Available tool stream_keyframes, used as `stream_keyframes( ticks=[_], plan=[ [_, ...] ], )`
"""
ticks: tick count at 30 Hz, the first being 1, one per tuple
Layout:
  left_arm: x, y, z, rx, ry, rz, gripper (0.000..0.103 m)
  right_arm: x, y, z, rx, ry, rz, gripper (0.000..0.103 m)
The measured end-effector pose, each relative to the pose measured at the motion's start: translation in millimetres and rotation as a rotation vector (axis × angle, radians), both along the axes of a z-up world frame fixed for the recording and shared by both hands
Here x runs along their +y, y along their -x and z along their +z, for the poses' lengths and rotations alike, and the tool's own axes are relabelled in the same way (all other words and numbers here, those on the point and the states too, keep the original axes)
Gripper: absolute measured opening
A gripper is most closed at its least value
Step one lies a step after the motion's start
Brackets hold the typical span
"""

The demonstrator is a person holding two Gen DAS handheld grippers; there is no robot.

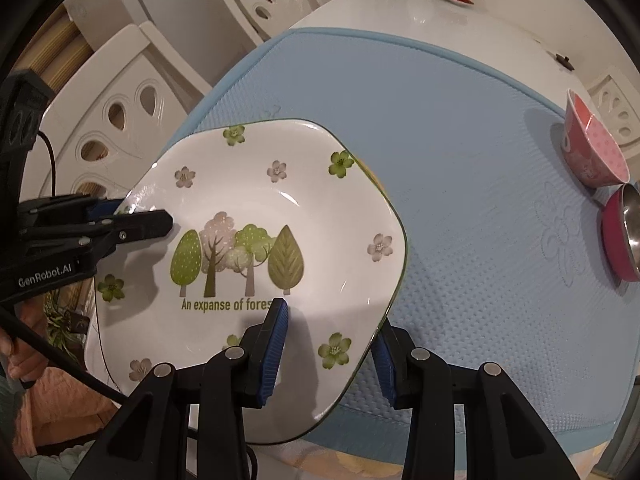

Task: Organize plates and bowls
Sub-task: 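Carry the plate with both grippers and lower it onto the plate stack, then open both grippers and lift them off the plate stack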

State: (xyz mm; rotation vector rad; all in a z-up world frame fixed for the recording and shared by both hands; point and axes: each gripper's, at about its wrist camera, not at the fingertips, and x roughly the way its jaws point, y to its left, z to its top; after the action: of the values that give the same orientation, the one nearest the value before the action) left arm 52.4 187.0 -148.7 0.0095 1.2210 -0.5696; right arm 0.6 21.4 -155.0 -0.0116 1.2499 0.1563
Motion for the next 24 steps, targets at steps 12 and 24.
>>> stream_keyframes(
  ticks=[12,24],
  plan=[
    [-8.1,-2.7,0.7,-0.027,-0.050,-0.022,0.026,4.1,0.8,-9.5,0.032,0.055,-0.042,0.039],
    [-0.8,-3.2,3.5,-0.039,-0.090,-0.009,0.028,9.7,-2.0,-2.9,0.014,0.092,-0.036,0.039]
  ],
)
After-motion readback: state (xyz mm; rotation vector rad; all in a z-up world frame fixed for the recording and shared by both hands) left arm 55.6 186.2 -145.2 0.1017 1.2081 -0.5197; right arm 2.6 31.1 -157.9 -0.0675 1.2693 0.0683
